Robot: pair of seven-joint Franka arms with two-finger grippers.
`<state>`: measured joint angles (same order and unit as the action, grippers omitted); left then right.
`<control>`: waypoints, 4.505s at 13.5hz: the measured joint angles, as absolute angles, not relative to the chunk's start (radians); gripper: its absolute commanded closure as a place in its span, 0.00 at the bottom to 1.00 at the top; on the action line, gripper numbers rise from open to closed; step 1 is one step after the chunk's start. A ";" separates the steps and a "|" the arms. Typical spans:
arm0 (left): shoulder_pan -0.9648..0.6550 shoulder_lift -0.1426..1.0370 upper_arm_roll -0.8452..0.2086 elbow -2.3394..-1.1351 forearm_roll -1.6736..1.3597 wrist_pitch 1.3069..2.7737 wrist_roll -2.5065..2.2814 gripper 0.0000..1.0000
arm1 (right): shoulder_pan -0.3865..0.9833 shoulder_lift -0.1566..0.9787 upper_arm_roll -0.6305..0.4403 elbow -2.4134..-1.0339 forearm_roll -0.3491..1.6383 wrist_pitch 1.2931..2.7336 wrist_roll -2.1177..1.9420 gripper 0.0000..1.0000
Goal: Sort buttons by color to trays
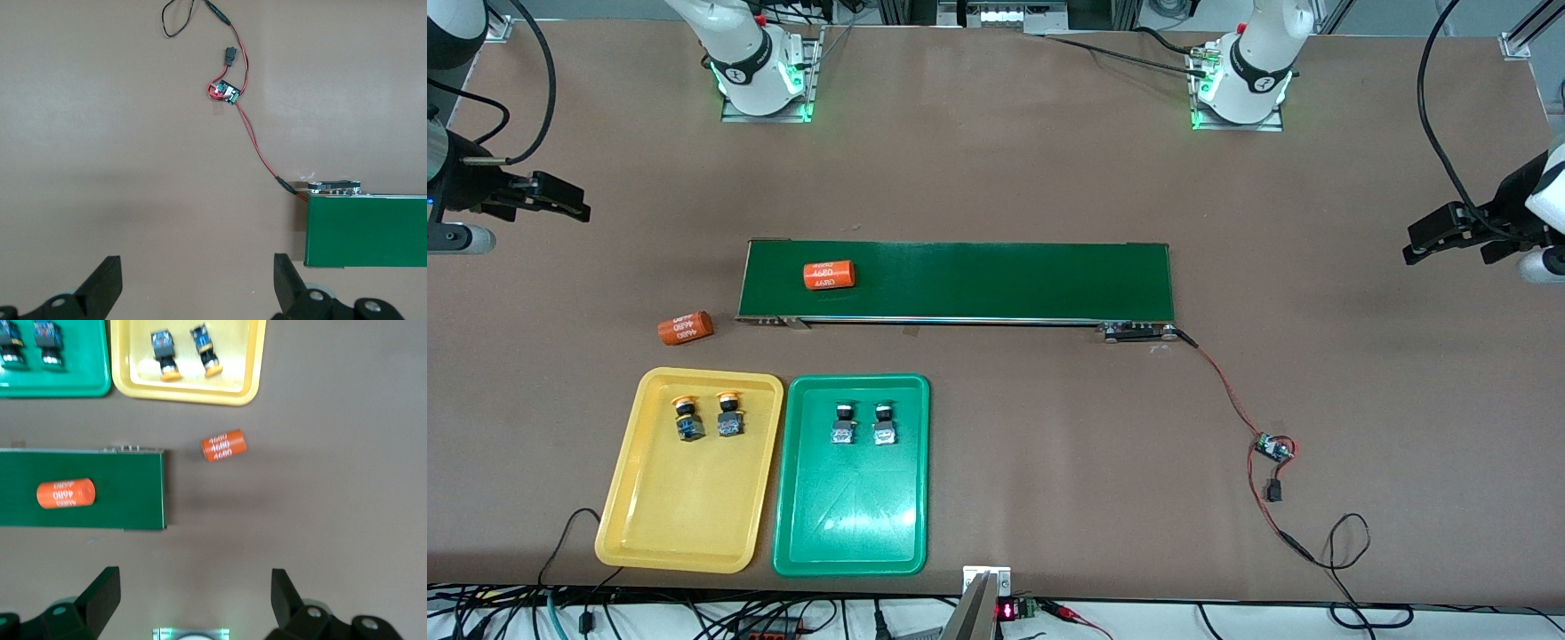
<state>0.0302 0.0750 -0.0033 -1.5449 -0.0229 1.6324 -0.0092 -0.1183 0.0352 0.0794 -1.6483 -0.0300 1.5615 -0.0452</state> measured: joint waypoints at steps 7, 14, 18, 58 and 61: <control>0.030 0.075 -0.003 -1.545 -0.023 1.632 -0.009 0.00 | -0.119 0.056 0.080 -1.648 -0.027 1.600 -0.044 0.00; 0.030 0.075 -0.002 -1.545 -0.023 1.632 -0.009 0.00 | -0.128 0.059 0.080 -1.648 -0.005 1.601 -0.044 0.00; 0.036 0.075 -0.001 -1.545 -0.023 1.632 -0.009 0.00 | -0.128 0.059 0.080 -1.648 -0.004 1.601 -0.044 0.00; 0.045 0.075 -0.002 -1.545 -0.023 1.632 -0.009 0.00 | -0.130 0.062 0.080 -1.648 -0.003 1.615 -0.044 0.00; 0.045 0.075 -0.002 -1.545 -0.023 1.632 -0.009 0.00 | -0.130 0.062 0.080 -1.648 -0.003 1.616 -0.044 0.00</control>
